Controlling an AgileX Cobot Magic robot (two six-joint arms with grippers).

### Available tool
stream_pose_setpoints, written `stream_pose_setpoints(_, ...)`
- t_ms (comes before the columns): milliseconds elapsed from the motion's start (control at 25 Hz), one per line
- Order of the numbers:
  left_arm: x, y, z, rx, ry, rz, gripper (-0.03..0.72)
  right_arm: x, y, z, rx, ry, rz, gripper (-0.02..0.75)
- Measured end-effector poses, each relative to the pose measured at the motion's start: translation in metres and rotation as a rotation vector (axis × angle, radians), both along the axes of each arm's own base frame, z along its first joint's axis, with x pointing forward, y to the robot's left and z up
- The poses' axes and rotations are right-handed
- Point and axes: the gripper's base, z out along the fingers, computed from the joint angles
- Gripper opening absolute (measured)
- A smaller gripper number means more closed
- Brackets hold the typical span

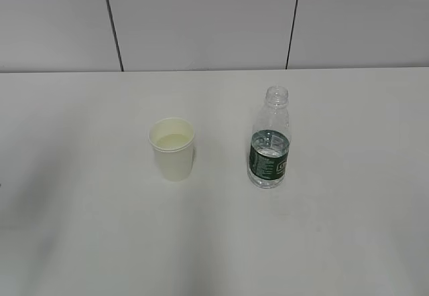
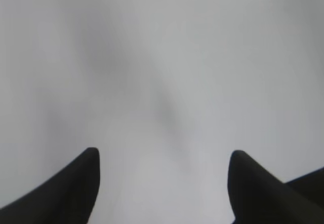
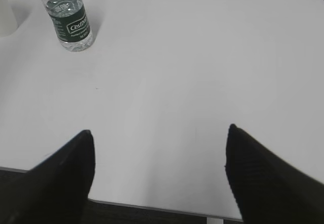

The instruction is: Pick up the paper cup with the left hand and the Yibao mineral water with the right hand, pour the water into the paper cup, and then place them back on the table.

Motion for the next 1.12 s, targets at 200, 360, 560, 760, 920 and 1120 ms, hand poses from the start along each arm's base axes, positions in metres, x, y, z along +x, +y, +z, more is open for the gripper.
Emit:
stream_pose_setpoints(200, -0.037, 0.007, 0.022, -0.067, -0.051, 0.005, 0.521, 0.000, 0.000, 0.000, 0.000, 0.000, 0.000, 0.592)
stream_pose_setpoints(360, -0.066, 0.016, 0.032, -0.082, -0.093, 0.003, 0.521, 0.000, 0.000, 0.000, 0.000, 0.000, 0.000, 0.592)
stream_pose_setpoints(560, -0.101, 0.025, 0.023, -0.115, -0.125, -0.003, 0.521, 0.000, 0.000, 0.000, 0.000, 0.000, 0.000, 0.592)
stream_pose_setpoints(760, -0.126, 0.027, 0.010, -0.190, -0.163, -0.017, 0.521, 0.000, 0.000, 0.000, 0.000, 0.000, 0.000, 0.592)
stream_pose_setpoints(920, -0.140, 0.031, -0.005, -0.210, -0.208, -0.020, 0.521, 0.000, 0.000, 0.000, 0.000, 0.000, 0.000, 0.592)
stream_pose_setpoints(1120, -0.158, 0.036, -0.004, -0.247, -0.333, -0.028, 0.521, 0.000, 0.000, 0.000, 0.000, 0.000, 0.000, 0.592)
